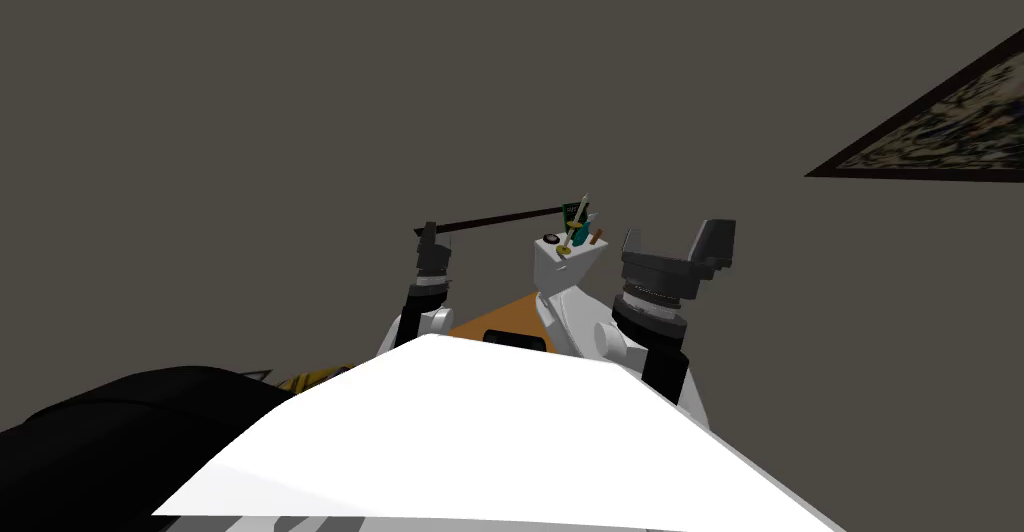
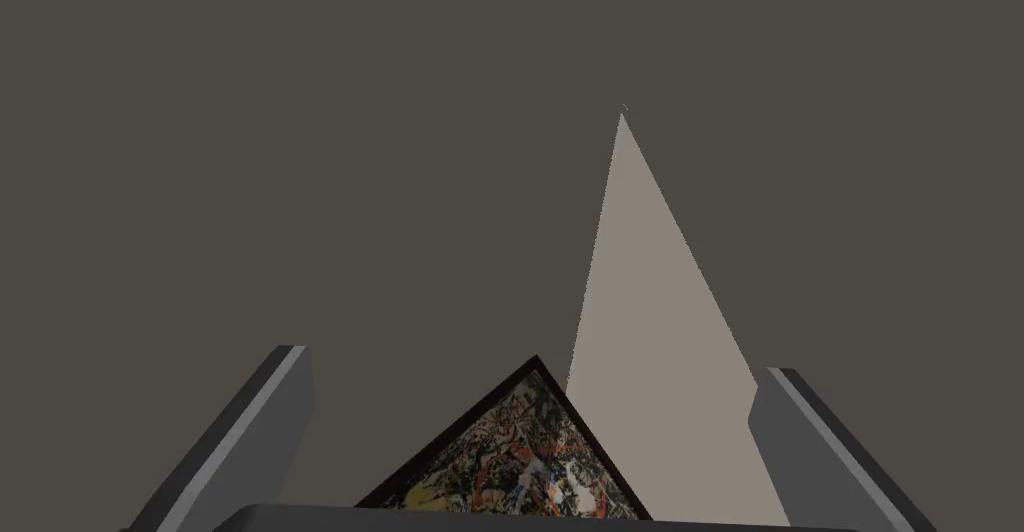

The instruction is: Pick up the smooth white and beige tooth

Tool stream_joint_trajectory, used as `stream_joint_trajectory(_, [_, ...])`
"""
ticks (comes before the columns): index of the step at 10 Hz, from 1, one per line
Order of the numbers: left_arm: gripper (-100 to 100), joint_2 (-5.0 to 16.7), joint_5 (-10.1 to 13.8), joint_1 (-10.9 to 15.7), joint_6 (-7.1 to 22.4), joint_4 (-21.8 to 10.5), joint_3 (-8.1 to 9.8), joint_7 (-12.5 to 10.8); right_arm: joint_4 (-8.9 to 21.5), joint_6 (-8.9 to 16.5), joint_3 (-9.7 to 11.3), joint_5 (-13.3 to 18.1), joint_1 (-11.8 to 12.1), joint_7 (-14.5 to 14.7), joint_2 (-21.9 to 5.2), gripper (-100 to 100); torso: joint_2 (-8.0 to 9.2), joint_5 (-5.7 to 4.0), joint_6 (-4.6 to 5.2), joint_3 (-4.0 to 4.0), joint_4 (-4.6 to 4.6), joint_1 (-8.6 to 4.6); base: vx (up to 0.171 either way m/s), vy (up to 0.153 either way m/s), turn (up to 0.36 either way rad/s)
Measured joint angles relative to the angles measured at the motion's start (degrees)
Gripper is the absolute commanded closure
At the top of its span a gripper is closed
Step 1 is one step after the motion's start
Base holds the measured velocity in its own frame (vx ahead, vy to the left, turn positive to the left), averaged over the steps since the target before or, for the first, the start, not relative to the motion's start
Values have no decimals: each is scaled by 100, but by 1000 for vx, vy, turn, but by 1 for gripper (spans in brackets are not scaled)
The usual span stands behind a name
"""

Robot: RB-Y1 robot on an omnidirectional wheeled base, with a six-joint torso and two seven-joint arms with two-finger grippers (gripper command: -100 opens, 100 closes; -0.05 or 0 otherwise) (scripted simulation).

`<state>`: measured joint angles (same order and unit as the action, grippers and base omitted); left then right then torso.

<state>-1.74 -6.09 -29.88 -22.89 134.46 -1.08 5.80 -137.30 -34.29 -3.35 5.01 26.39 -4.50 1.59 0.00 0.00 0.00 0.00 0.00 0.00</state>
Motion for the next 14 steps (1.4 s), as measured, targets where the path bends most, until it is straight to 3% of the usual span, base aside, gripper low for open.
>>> stream_joint_trajectory(13, [0,0,0,0,0,0,0,0,764,187,491,-180,403,-140,-1985,-100,10,-2,0,6,3,-8,-30,-14,83])
stream_joint_trajectory(14, [0,0,0,1,0,0,0,0,982,171,545,-203,378,-157,-2161,-100,11,-2,-1,6,2,-7,-31,-8,56])
